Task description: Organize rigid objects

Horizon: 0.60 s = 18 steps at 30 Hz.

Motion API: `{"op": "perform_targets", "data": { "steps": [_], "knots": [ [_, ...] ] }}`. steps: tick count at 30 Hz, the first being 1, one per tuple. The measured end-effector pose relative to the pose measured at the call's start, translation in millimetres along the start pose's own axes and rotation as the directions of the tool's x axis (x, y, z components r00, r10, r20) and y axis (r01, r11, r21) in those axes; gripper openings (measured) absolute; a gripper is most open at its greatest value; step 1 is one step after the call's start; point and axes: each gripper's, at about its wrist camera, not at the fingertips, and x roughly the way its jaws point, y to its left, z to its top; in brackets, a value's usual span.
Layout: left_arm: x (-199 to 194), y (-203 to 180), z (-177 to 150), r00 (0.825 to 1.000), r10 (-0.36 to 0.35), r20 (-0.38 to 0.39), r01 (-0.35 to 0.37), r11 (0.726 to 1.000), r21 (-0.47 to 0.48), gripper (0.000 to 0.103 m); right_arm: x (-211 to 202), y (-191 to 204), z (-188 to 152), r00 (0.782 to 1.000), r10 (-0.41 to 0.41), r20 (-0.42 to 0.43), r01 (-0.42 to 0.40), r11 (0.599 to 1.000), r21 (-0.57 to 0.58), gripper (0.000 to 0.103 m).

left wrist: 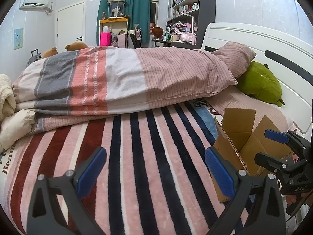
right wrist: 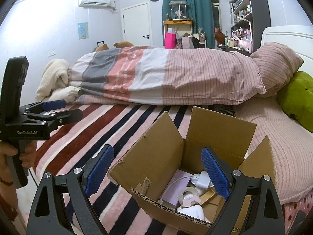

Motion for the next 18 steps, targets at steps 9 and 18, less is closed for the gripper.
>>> {"op": "perform_targets", "data": {
  "steps": [9,18],
  "knots": [
    [0.0,0.2,0.0,1.0,0.0,0.0,0.0,1.0,0.0,0.1,-0.1,0.6,-1.5,1.0,-0.003,0.001,0.003,1.0,0.002,0.09],
    [0.2,0.3,0.2,1.0,-0.001,0.0,0.001,1.0,0.001,0.1,-0.7,3.3,-2.2,1.0,-0.01,0.005,0.01,1.0,-0.004,0.09]
  ]
}}
